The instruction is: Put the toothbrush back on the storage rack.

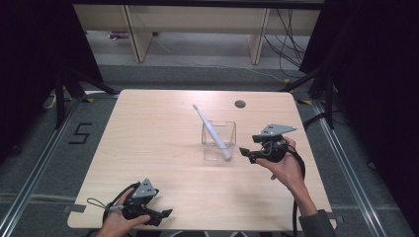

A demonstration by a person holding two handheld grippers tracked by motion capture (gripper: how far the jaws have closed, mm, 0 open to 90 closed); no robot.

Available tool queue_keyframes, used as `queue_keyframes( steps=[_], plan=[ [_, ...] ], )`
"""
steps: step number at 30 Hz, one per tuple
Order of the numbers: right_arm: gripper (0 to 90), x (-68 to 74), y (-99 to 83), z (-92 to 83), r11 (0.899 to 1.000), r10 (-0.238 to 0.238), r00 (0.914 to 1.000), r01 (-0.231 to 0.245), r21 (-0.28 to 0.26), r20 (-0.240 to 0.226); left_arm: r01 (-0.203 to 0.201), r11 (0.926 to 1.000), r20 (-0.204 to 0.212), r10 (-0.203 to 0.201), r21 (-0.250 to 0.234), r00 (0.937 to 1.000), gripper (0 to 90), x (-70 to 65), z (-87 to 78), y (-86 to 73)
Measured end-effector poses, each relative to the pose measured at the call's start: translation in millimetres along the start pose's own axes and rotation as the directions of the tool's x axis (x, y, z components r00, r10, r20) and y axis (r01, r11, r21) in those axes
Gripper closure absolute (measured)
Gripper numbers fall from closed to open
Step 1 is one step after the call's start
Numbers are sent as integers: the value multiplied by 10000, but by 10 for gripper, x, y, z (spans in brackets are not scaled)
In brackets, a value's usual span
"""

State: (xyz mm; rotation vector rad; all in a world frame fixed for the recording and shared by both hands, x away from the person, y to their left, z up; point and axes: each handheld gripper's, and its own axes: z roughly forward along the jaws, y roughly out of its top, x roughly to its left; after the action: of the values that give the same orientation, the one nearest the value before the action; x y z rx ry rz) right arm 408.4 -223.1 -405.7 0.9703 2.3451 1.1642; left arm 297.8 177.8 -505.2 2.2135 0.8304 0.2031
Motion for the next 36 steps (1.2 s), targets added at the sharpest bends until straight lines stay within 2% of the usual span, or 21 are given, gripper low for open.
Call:
queue_keyframes(
  steps=[3,4,5,6,10,11,12,15,16,19,20,21,24,25,27,28,31,32,33,34,36],
  plan=[
    [311,19,-20,-28,9999,106,9999,-106,45,3,-29,10000,-5,29,24,10000,153,2,-3,0],
    [311,6,-25,-30,9998,-146,9999,147,-143,89,-26,10000,-3,26,23,10000,153,2,-3,0],
    [311,24,-35,-42,9999,46,10000,-45,-138,61,-23,10000,-3,23,11,10000,153,1,-3,1],
    [311,13,-42,-48,9997,-152,9998,154,-205,110,-34,10000,10,34,13,10000,153,2,-2,1],
    [311,35,-88,-65,9999,-42,10000,42,-159,2,-56,10000,0,56,42,10000,153,0,-1,0],
    [311,55,-101,-79,9998,218,9998,-218,30,-7,-47,10000,5,47,35,10000,153,0,-1,1],
    [311,40,-111,-75,9999,-45,10000,46,-136,21,-52,10000,21,52,33,10000,153,2,-1,0],
    [311,49,-140,-77,9999,-98,9999,97,-90,-23,-48,10000,-1,48,42,10000,153,0,0,0],
    [311,64,-153,-79,9999,84,10000,-84,-67,-24,-43,10000,-5,43,32,10000,153,0,-1,0],
    [310,81,-182,-83,9999,133,9999,-132,72,-100,-49,10000,-7,49,31,10000,153,1,-3,1],
    [308,62,-189,-80,9998,-202,9997,202,-15,-117,-50,10000,-5,50,35,10000,153,1,-3,0],
    [306,85,-201,-92,10000,68,9999,-67,43,-98,-48,10000,0,48,41,10000,153,0,-3,0],
    [305,81,-224,-97,9998,-195,9997,195,-14,-148,-65,10000,-9,65,39,10000,153,-1,-2,1],
    [305,101,-237,-104,10000,-12,9999,13,36,-144,-68,10000,-8,68,44,10000,153,0,-2,1],
    [305,104,-257,-106,9998,-170,9998,170,-80,-84,-68,10000,-8,68,44,10000,153,0,-2,0],
    [305,121,-271,-110,10000,-22,9999,22,30,-166,-67,10000,4,67,32,10000,153,0,-1,0],
    [305,126,-304,-117,9999,-76,9998,78,93,-210,-70,10000,4,70,26,10000,153,0,-3,2],
    [305,150,-320,-120,9998,192,9996,-191,91,-187,-67,10000,1,67,29,10000,153,1,-3,2],
    [304,127,-324,-120,9999,-153,9996,154,49,-232,-60,10000,-3,60,31,10000,153,0,-3,1],
    [303,149,-335,-129,9999,82,9998,-79,139,-205,-62,10000,-12,62,44,10000,153,0,-3,0],
    [302,153,-352,-141,10000,44,9998,-43,86,-186,-77,10000,1,77,44,10000,153,2,-2,1]
  ],
)
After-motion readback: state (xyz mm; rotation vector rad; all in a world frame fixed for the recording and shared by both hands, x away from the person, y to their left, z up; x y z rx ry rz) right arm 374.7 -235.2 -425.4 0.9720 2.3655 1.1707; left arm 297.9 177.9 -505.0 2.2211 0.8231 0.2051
